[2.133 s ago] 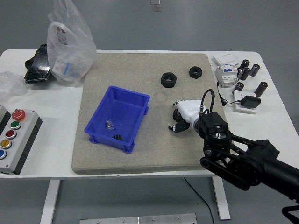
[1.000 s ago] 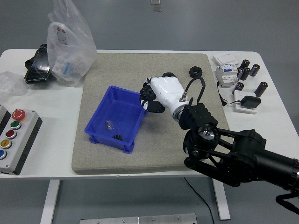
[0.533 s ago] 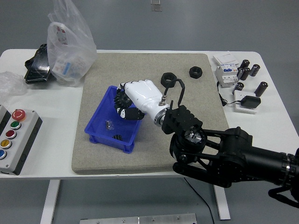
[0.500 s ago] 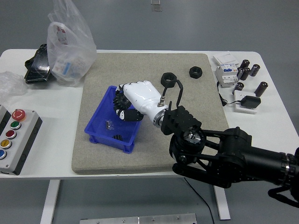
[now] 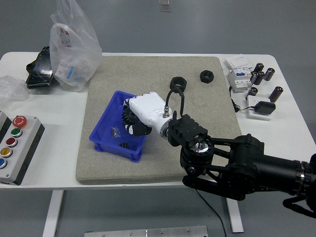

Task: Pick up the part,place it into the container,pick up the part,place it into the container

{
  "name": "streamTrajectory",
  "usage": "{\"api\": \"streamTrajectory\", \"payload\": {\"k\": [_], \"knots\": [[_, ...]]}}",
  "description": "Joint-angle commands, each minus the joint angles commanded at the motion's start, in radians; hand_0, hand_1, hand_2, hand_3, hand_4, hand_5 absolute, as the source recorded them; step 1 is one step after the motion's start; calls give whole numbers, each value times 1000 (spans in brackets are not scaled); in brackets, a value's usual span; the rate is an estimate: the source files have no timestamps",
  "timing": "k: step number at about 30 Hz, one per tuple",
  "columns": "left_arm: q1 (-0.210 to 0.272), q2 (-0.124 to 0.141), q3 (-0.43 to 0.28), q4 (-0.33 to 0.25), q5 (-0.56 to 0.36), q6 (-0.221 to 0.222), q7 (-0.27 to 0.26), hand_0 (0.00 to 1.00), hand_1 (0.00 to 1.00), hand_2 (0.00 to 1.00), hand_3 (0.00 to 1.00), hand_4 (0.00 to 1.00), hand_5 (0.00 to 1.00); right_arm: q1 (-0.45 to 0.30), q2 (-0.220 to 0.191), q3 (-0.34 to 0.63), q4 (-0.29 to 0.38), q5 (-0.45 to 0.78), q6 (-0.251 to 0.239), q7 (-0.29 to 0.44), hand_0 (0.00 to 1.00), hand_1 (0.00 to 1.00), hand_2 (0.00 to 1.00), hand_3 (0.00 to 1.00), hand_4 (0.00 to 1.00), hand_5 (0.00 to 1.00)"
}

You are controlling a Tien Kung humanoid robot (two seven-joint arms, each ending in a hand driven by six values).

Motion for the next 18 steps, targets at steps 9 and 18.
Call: {"api": "streamTrajectory", "payload": {"k": [9, 18], "knots": [[0, 0, 0, 0, 2, 0, 0, 626, 510, 495, 611, 684, 264, -1, -2, 6, 4, -10, 14, 2, 371, 677, 729, 741, 677, 166], [1, 0, -1, 0, 4, 0, 1, 626, 511, 495, 611, 686, 266, -6, -3, 13, 7, -22, 16, -5, 370, 677, 781, 847, 815, 272]]}}
